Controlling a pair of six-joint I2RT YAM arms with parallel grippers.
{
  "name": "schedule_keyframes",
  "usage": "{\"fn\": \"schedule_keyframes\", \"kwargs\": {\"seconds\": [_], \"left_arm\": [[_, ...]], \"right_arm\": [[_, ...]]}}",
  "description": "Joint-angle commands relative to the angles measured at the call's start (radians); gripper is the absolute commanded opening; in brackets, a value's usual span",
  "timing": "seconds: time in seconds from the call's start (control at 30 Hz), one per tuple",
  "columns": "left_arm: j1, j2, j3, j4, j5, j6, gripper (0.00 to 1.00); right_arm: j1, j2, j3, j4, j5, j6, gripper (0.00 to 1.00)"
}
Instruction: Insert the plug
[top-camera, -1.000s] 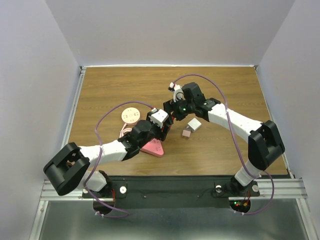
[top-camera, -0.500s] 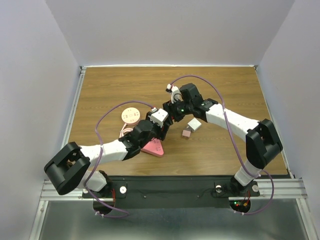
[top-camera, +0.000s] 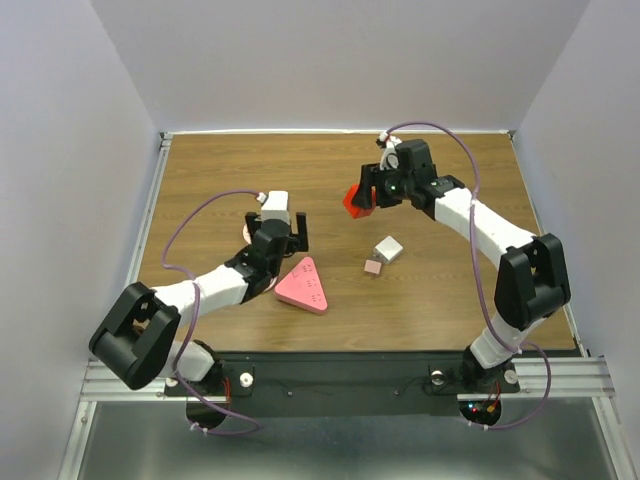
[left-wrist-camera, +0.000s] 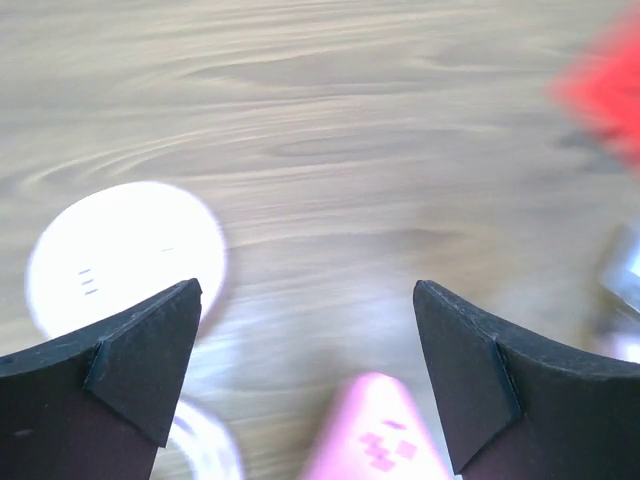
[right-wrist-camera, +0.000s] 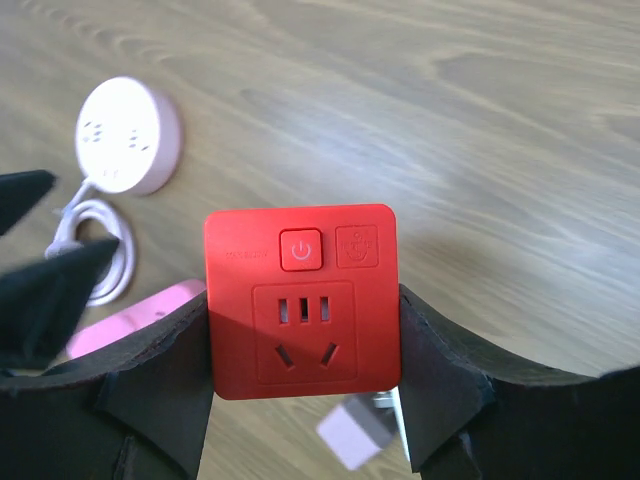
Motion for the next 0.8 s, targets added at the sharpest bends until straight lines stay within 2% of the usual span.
{"fn": "schedule_keyframes", "kwargs": {"seconds": [0.0,0.17,0.43,0.77], "left_arm": [[0.076,0.029,0.082,-0.162,-0.148,-0.152,0.99],[0.110,0.103,0.122,-0.242,-0.200,-0.212,0.99],[0.200,0.254,0.233,-0.314,-0.173,-0.238,0.99],[0.278,0.275,0.234,-0.305,-0.122,-0.250,0.99]], "right_arm": [[-0.030,-0.027,0.036,0.037,-0.004,-0.004,0.00],[-0.044,-0.037,0.031,0.037,-0.034,-0.015,0.00],[-0.052,-0.063,0.003,0.037,-0.064,-0.029,0.01],[-0.055,-0.074,0.005,0.039,-0.087,-0.032,0.00]]}}
